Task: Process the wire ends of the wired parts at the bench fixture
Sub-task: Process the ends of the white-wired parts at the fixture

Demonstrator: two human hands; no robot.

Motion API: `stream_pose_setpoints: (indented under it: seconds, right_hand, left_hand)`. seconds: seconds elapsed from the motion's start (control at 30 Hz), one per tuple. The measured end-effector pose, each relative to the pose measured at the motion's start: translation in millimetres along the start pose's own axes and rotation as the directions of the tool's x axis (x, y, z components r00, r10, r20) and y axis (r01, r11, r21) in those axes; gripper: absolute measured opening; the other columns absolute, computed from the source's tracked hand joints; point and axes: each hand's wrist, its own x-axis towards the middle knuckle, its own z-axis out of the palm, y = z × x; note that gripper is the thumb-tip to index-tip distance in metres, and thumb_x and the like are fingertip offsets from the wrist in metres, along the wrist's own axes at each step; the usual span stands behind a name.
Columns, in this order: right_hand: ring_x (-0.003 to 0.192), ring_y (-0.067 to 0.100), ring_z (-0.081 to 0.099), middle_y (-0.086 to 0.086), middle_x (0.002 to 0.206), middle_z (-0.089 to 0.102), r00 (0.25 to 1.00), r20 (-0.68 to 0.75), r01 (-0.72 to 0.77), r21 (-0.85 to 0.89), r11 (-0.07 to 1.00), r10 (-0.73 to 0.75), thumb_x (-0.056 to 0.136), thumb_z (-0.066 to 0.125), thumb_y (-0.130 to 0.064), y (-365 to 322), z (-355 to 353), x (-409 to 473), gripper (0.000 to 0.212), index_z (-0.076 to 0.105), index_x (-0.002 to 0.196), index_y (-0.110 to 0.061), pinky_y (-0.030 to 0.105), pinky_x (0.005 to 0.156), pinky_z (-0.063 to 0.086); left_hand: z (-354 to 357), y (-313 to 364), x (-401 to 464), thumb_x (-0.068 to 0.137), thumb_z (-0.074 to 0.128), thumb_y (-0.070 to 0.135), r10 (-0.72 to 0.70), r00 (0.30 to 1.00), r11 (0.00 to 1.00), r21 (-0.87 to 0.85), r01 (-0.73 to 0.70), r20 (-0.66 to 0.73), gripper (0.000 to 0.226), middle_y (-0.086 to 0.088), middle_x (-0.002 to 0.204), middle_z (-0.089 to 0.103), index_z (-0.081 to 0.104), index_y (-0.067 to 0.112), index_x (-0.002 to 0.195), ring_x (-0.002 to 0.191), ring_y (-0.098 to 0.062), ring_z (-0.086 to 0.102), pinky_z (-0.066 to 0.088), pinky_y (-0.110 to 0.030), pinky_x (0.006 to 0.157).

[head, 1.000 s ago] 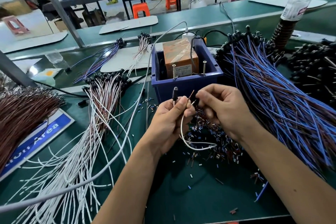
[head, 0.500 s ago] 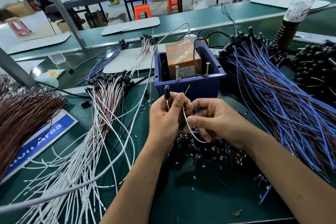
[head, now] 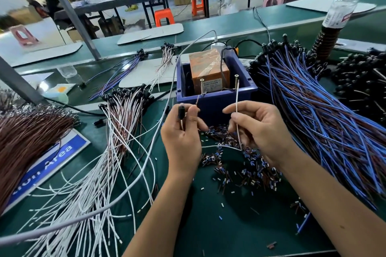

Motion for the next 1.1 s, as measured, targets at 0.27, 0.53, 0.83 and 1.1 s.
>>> stream_pose_setpoints:
  seconds: [0.27, 0.53, 0.83, 1.1]
  right_hand:
    - [0.033, 0.011, 0.044, 0.013, 0.063, 0.066, 0.995, 0.001, -0.097, 0.06, 0.993, 0.097, 0.108, 0.054, -0.02, 4.0, 4.3, -0.7, 0.032, 0.077, 0.088, -0.012, 0.015, 0.036, 0.026]
    - [0.032, 0.011, 0.041, 0.01, 0.061, 0.065, 0.99, -0.085, -0.107, 0.048, 0.993, 0.111, 0.108, 0.054, -0.019, 2.9, 3.2, 1.6, 0.034, 0.076, 0.083, -0.017, 0.014, 0.035, 0.025]
    - [0.031, 0.011, 0.039, 0.011, 0.06, 0.064, 0.988, -0.123, -0.093, 0.051, 0.994, 0.098, 0.108, 0.052, -0.017, 3.5, 2.9, 1.3, 0.032, 0.074, 0.085, -0.011, 0.013, 0.035, 0.025]
    - [0.032, 0.01, 0.038, 0.007, 0.055, 0.06, 0.976, -0.218, 0.015, 0.021, 1.0, -0.01, 0.105, 0.051, -0.011, 2.1, 4.0, 0.7, 0.035, 0.07, 0.077, -0.008, 0.015, 0.035, 0.028]
  left_hand:
    - [12.3, 14.5, 9.6, 0.104, 0.059, 0.021, 0.013, 0.969, 0.987, 0.156, 0.027, -0.248, 0.022, -0.007, 0.061, 0.062, 0.062, 0.016, 0.082, 0.054, -0.026, 0.058, 0.049, -0.039, 0.054]
    - [25.8, 25.9, 20.4, 0.099, 0.064, 0.027, -0.095, 0.971, 0.972, 0.189, 0.138, -0.219, 0.029, -0.004, 0.063, 0.061, 0.061, 0.017, 0.072, 0.055, -0.018, 0.05, 0.043, -0.038, 0.056]
    - [30.3, 27.7, 19.3, 0.1, 0.065, 0.026, -0.112, 0.971, 0.976, 0.162, 0.147, -0.209, 0.026, -0.006, 0.065, 0.064, 0.066, 0.017, 0.075, 0.057, -0.015, 0.052, 0.045, -0.037, 0.057]
    - [29.4, 22.4, 15.9, 0.098, 0.063, 0.029, -0.165, 0.966, 0.98, 0.074, 0.182, -0.198, 0.029, 0.007, 0.058, 0.054, 0.065, 0.012, 0.075, 0.055, -0.014, 0.046, 0.039, -0.035, 0.056]
